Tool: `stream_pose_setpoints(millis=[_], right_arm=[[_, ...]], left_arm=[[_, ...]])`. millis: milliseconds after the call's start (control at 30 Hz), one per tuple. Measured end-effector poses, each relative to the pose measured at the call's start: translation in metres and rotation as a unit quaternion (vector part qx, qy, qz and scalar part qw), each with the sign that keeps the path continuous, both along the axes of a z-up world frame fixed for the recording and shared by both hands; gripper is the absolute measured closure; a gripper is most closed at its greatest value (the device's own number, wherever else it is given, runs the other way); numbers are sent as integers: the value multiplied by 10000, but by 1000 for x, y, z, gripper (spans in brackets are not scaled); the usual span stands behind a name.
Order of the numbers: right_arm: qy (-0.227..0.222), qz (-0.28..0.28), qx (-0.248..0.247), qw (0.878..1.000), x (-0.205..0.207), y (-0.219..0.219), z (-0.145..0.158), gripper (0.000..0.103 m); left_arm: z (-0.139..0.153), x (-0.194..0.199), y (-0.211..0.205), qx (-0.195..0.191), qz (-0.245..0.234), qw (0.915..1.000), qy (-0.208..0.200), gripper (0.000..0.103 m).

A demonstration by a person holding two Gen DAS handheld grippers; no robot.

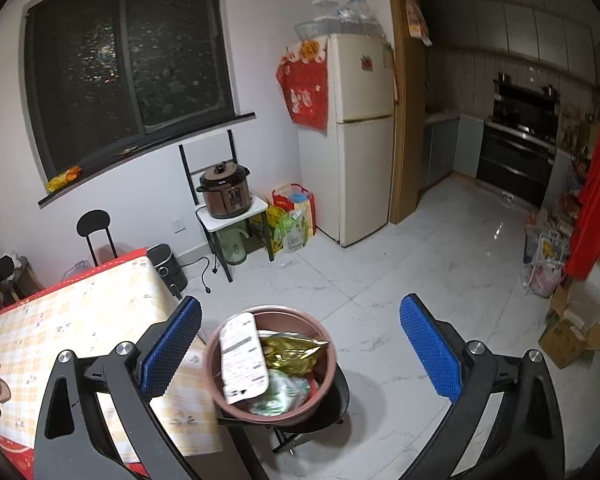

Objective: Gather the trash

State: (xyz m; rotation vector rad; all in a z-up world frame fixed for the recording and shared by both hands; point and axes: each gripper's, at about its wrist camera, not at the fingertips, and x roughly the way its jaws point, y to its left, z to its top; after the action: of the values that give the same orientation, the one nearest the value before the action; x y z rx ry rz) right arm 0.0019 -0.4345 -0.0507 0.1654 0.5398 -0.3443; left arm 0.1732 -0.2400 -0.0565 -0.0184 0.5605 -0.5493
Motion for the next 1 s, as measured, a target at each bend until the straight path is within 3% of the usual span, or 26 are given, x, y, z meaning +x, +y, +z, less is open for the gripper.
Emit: stream_pose_setpoints(millis=[200,500,1000], right_arm=[[-76,-28,-179,9998,-17,67,16,5],[-36,-21,-239,9997,-33,141,18,5],[141,-219,-397,9989,-50,187,17,5]], left_arm=[[18,-27,59,0,80,9997,-233,6],[18,-57,128,67,137,9993,-341,6],[11,-79,158,126,21,9993,-348,6]])
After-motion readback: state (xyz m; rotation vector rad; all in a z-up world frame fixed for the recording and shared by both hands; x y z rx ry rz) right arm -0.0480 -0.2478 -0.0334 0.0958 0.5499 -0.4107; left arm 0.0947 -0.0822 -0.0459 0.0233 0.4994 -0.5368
